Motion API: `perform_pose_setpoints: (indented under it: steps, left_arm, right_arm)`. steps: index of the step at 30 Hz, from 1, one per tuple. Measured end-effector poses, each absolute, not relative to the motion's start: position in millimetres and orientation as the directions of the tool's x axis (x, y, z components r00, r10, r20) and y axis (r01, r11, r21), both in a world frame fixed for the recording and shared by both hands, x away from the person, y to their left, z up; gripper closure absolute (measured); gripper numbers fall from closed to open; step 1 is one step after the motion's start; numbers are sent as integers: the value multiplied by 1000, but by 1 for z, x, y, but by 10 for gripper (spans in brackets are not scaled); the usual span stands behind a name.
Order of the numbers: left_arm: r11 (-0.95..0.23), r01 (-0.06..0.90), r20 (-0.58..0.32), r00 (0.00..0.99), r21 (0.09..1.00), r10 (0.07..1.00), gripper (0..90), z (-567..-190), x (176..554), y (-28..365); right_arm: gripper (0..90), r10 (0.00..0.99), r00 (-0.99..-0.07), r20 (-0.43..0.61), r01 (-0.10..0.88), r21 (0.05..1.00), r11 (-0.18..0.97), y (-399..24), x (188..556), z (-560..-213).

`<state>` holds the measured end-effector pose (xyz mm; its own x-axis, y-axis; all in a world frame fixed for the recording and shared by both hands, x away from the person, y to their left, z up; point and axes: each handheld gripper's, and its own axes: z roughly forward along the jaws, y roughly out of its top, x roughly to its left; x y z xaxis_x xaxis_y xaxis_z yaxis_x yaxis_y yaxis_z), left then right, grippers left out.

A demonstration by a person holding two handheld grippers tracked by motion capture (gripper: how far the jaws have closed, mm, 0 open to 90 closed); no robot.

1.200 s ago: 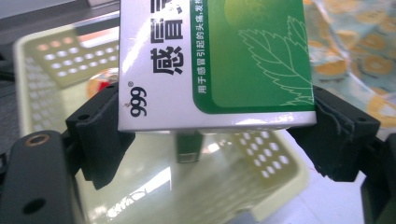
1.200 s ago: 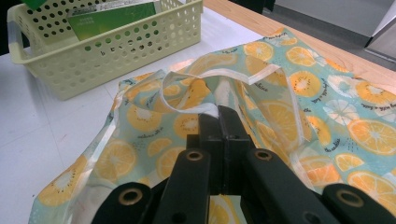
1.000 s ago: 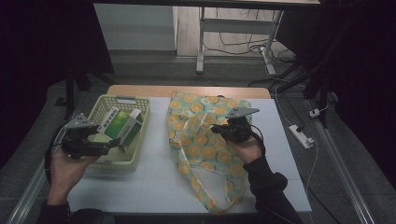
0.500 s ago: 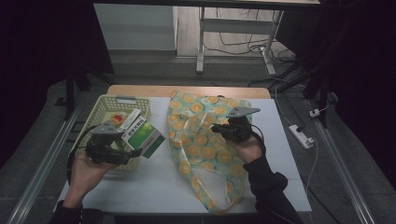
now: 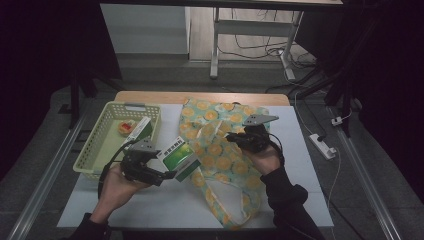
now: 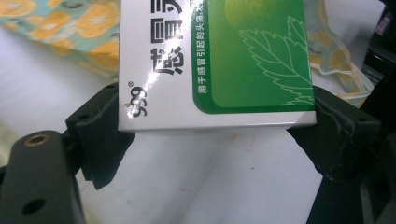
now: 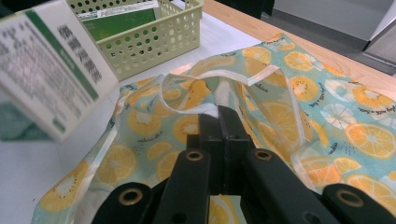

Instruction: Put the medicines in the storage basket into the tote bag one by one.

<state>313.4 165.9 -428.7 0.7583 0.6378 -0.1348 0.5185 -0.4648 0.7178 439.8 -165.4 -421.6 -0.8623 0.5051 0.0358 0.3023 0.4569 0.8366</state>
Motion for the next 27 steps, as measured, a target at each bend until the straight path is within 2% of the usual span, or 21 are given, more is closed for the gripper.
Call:
perform_pose_setpoints:
  steps: [16, 27]
  left_arm:
    - [-543, 472, -142, 829, 694, 540, 170, -438, 332, 101]
    - [-595, 473, -136, 843, 650, 521, 169, -452, 350, 64]
  right_arm:
    - [897, 500, -865, 37, 300, 838, 455, -164, 438, -421]
    - [897, 501, -865, 36, 296, 842, 451, -164, 438, -419]
